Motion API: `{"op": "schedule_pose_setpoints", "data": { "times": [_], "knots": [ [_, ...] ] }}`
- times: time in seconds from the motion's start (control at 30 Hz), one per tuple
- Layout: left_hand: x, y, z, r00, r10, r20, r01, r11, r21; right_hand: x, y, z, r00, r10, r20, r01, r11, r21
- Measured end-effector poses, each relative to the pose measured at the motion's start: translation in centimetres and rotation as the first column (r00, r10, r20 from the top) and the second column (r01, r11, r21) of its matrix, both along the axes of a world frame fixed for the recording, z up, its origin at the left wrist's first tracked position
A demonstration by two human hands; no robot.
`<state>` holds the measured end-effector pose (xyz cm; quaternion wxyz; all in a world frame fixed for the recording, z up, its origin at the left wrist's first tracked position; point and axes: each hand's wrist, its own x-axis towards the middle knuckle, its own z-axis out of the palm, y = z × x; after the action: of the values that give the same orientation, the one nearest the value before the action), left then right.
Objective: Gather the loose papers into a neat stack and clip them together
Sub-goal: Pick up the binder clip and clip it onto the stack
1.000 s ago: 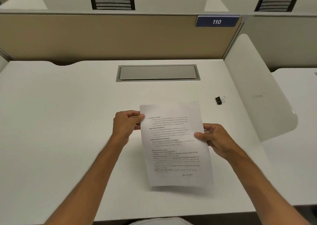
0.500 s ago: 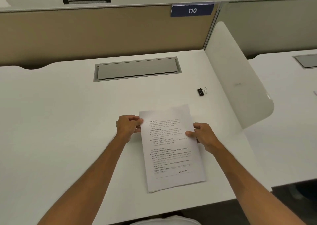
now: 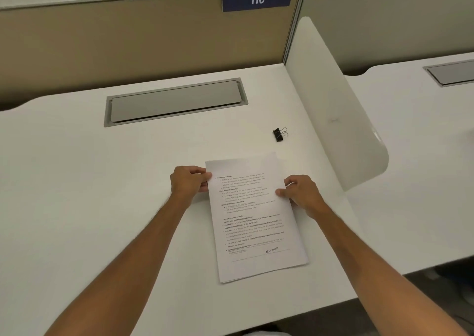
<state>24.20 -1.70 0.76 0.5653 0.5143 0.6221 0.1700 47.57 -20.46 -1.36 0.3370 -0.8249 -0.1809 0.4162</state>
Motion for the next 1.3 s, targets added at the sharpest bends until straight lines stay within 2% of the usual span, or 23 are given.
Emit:
{"op": "schedule_pose_setpoints", "data": {
  "times": [0.07,0.17,0.33,0.53,0.77,0.9,1.0,1.07,1.13,1.2,1.3],
  "knots": [
    [0.4,0.2,-0.3,1.000,0.003,-0.024,-0.002,1.000,0.009,1.2,0.8,0.0,0.997,-0.072,0.032,0.072,0.997,-0.003],
    [0.8,0.5,-0.6,0.999,0.013,-0.046,-0.012,1.000,0.020,3.7,3.1,0.1,0.963,-0.178,0.201,0.170,0.984,0.056],
    [1.5,0.6,-0.7,0.999,0.028,-0.043,-0.027,0.999,0.035,7.3,8.7,1.2,0.915,-0.289,0.280,0.241,0.951,0.194],
    [1.9,0.7,-1.1,0.998,0.031,-0.059,-0.029,0.999,0.039,9.2,13.1,0.4,0.911,-0.288,0.296,0.263,0.957,0.122],
    [1.8,0.5,-0.8,0.998,0.047,-0.050,-0.045,0.998,0.041,9.1,13.3,0.4,0.923,-0.234,0.306,0.222,0.972,0.074],
    [1.8,0.4,-0.7,0.998,0.045,-0.049,-0.043,0.998,0.042,8.7,13.0,1.0,0.939,-0.139,0.316,0.092,0.983,0.158],
    [1.8,0.4,-0.7,0.997,0.045,-0.055,-0.043,0.998,0.041,7.6,12.8,1.8,0.954,0.005,0.300,-0.077,0.970,0.231],
    [1.8,0.2,-0.6,0.997,0.051,-0.051,-0.049,0.998,0.040,6.6,13.2,2.4,0.944,0.100,0.314,-0.189,0.946,0.264],
    [1.8,0.1,-0.5,0.997,0.059,-0.046,-0.057,0.997,0.043,5.3,13.6,3.2,0.946,0.188,0.265,-0.268,0.912,0.311],
    [1.7,0.0,-0.4,0.997,0.063,-0.044,-0.061,0.997,0.049,3.9,14.0,4.0,0.946,0.268,0.183,-0.318,0.879,0.356],
    [1.8,-0.2,-0.2,0.997,0.061,-0.051,-0.058,0.996,0.063,2.0,14.6,5.1,0.922,0.353,0.159,-0.387,0.820,0.421]
  ]
}}
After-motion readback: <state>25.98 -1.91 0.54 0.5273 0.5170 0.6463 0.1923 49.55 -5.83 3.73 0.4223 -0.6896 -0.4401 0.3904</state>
